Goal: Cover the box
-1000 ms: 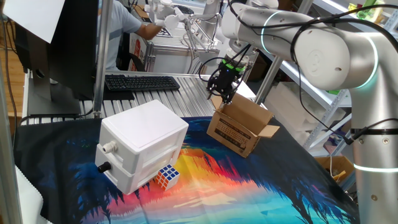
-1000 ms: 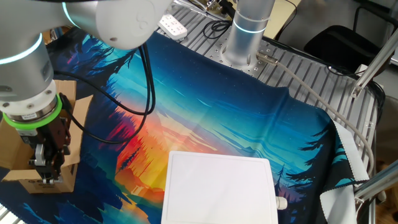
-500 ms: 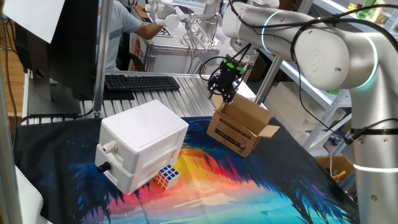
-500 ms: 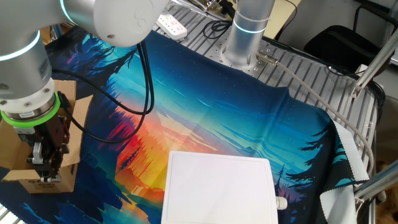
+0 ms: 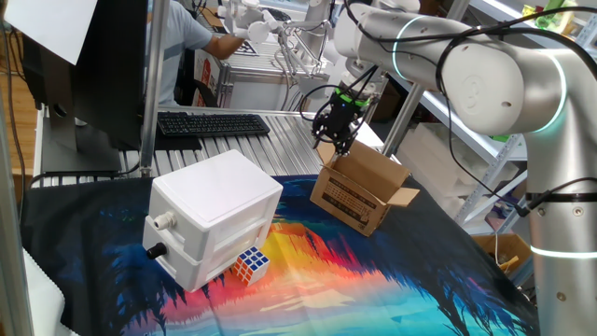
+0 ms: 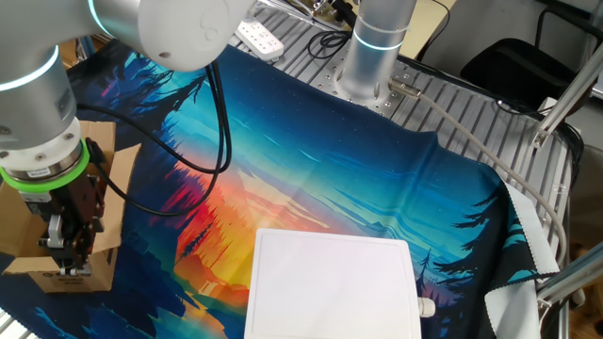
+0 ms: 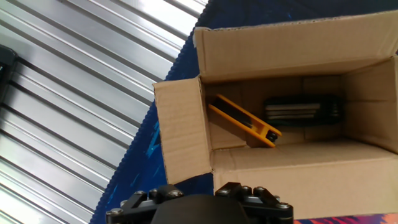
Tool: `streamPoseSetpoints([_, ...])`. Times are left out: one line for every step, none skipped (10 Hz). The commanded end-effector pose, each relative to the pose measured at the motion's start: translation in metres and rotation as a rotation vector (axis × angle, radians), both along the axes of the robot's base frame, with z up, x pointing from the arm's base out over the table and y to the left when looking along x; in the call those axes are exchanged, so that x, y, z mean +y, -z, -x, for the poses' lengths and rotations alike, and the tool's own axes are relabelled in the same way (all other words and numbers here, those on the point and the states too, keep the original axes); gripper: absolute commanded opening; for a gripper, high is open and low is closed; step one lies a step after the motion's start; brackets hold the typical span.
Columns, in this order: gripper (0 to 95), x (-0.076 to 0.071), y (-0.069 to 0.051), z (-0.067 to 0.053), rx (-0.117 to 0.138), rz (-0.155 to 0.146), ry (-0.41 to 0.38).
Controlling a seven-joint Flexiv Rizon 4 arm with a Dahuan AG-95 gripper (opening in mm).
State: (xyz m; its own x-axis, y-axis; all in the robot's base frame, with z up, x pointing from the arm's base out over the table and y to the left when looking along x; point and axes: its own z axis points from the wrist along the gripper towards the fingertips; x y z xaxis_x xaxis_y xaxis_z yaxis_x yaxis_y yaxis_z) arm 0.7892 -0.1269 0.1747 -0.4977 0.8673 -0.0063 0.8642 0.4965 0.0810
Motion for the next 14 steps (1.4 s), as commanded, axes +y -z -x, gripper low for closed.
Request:
streamPoseSetpoints([57.0,0.0005,-0.0004,-0.0007,0.011,-0.014,0.005])
streamPoseSetpoints([57.0,0.0006,-0.0004,-0.0007,0.012,-0.014,0.007])
streamPoseSetpoints([57.0,0.001,-0.0006,-0.0008,0.014,-0.016,0.01])
streamPoseSetpoints([57.0,0.002,-0.0008,-0.001,0.014,-0.014,0.013])
streamPoseSetpoints([57.0,0.0029,-0.0014,-0.0011,0.015,-0.014,0.014])
streamPoseSetpoints([57.0,0.0038,-0.0019,-0.0012,0.016,-0.014,0.016])
streamPoseSetpoints([57.0,0.0046,-0.0021,-0.0014,0.016,-0.014,0.019])
streamPoseSetpoints([57.0,0.0056,-0.0025,-0.0015,0.016,-0.014,0.02])
streamPoseSetpoints([57.0,0.0063,-0.0031,-0.0016,0.017,-0.014,0.02])
streamPoseSetpoints([57.0,0.0064,-0.0035,-0.0016,0.018,-0.015,0.014])
streamPoseSetpoints([57.0,0.0064,-0.0035,-0.0016,0.018,-0.015,0.014])
streamPoseSetpoints([57.0,0.0063,-0.0038,-0.0016,0.022,-0.017,0.017])
streamPoseSetpoints([76.0,0.0062,-0.0039,-0.0016,0.022,-0.017,0.018])
streamPoseSetpoints([57.0,0.0056,-0.0043,-0.0015,0.013,-0.015,0.009])
